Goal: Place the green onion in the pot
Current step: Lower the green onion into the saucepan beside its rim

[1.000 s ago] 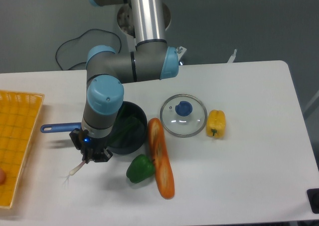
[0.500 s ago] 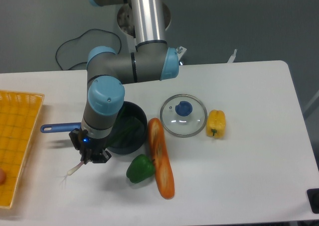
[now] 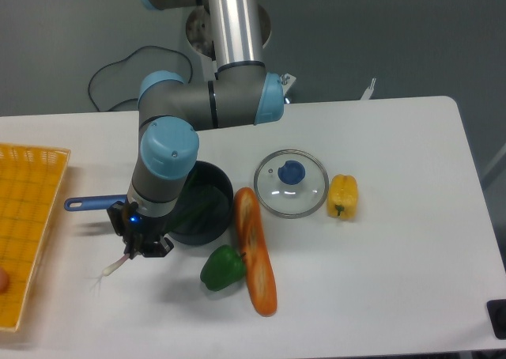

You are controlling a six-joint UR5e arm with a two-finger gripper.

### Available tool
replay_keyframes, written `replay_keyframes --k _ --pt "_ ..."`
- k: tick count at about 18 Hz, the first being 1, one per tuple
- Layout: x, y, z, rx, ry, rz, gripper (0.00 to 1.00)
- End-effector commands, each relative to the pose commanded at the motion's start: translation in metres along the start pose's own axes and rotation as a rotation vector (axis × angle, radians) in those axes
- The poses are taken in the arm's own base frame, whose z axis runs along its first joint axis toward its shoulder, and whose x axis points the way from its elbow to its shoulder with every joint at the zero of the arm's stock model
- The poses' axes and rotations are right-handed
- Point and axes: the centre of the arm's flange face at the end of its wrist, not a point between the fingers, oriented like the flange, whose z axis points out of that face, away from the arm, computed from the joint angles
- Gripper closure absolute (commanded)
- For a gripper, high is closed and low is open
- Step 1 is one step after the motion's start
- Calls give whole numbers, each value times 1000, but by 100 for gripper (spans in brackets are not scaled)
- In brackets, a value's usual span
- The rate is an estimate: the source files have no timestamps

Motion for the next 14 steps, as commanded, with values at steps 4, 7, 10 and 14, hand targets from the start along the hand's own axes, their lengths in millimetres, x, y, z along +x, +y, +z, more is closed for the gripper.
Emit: replay_keyframes --k 4,7,10,14 --pt "2 6 -1 -3 2 12 100" --pt "3 5 0 -5 4 14 100" --pt "3 6 0 -6 5 12 98" --pt "2 7 1 -7 5 11 96"
